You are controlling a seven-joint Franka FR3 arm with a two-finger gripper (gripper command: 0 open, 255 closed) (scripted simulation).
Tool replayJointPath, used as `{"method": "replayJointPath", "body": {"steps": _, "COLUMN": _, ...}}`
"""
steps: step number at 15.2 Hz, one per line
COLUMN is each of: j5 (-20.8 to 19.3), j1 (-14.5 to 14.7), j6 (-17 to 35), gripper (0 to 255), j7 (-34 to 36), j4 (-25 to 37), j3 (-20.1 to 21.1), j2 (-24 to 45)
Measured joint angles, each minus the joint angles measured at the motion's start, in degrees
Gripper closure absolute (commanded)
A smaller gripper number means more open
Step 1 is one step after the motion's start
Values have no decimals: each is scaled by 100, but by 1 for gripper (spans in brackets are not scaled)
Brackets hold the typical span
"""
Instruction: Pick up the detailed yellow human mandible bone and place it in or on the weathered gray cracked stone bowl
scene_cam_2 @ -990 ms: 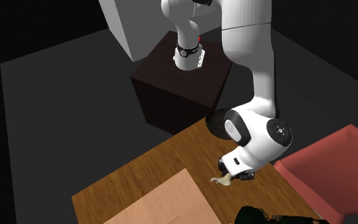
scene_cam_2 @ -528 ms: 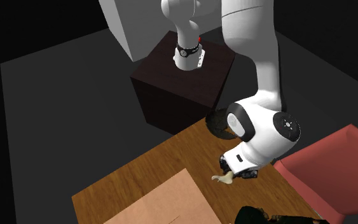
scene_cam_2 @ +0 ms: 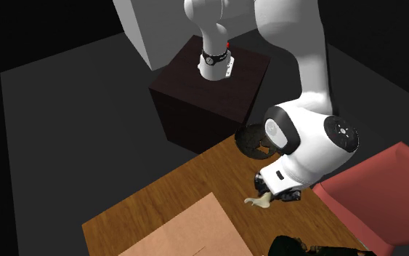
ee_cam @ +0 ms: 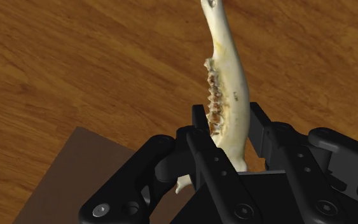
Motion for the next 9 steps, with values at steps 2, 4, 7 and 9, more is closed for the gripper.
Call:
{"method": "replayJointPath", "body": {"steps": 2, "j5": 18, "j1": -12, "j6": -98, "gripper": 255, "j7": -33, "j4": 0, "j3": 10, "j2": -100}}
{"method": "replayJointPath", "body": {"steps": 4, "j5": 39, "j1": -22, "j6": -207, "gripper": 255, "j7": -67, "j4": 30, "j3": 21, "j2": -182}}
{"method": "replayJointPath", "body": {"steps": 7, "j5": 40, "j1": 11, "j6": -296, "gripper": 255, "j7": -39, "j4": -141, "j3": 35, "j2": -435}}
{"method": "replayJointPath", "body": {"steps": 9, "j5": -16, "j1": 96, "j6": -156, "gripper": 255, "j7": 111, "j4": -568, "j3": 37, "j2": -699}}
